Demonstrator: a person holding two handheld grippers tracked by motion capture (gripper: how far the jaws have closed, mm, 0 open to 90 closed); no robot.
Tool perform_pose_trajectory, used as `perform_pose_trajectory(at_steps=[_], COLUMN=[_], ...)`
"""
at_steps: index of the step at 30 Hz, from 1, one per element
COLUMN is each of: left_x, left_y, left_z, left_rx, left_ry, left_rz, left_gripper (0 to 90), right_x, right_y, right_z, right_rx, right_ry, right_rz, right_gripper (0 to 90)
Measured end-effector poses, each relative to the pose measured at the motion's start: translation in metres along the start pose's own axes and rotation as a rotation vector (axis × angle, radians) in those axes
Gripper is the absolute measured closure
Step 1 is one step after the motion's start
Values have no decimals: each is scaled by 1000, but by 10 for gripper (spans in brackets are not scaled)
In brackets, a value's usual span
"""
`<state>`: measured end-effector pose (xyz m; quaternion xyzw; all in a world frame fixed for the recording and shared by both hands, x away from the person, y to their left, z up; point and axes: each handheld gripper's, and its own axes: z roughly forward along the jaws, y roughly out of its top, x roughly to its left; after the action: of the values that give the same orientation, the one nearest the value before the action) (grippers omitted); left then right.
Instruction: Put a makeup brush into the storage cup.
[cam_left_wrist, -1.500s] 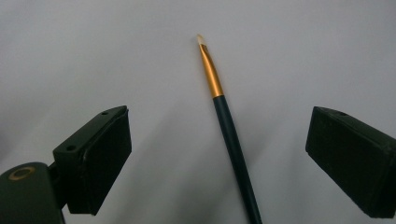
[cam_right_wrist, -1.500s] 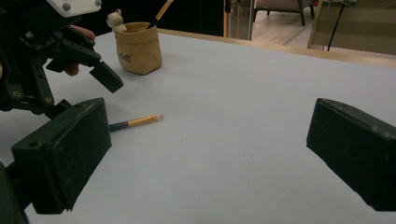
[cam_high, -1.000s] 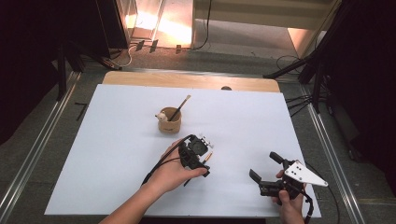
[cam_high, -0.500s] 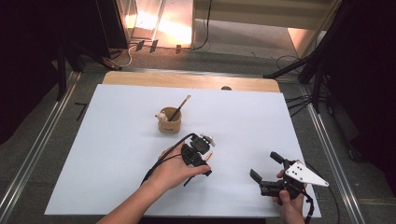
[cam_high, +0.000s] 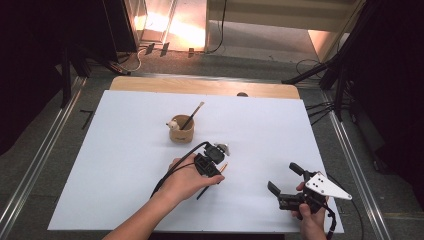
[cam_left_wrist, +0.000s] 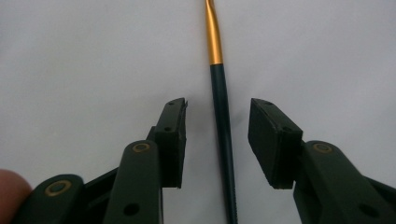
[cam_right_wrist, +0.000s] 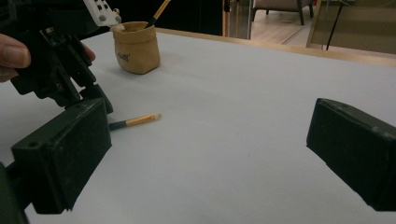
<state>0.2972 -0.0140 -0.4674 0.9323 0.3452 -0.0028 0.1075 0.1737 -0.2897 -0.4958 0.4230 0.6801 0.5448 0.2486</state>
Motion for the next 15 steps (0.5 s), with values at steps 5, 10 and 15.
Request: perform_pose_trajectory(at_steps=[5,10,15], left_x=[0,-3,-5], left_y=[1,2,3], left_z=[1,3,5], left_rx=[9,15,27], left_ry=[-4,8,3], left_rz=[4,13,13], left_gripper=[671,681,709], right_x=[0,-1,-1], right_y=[0,0,0], right_z=[0,0,0], right_rx=[0,1,-1], right_ry=[0,2,1], right_rz=[1,1,-3], right_gripper=[2,2,2])
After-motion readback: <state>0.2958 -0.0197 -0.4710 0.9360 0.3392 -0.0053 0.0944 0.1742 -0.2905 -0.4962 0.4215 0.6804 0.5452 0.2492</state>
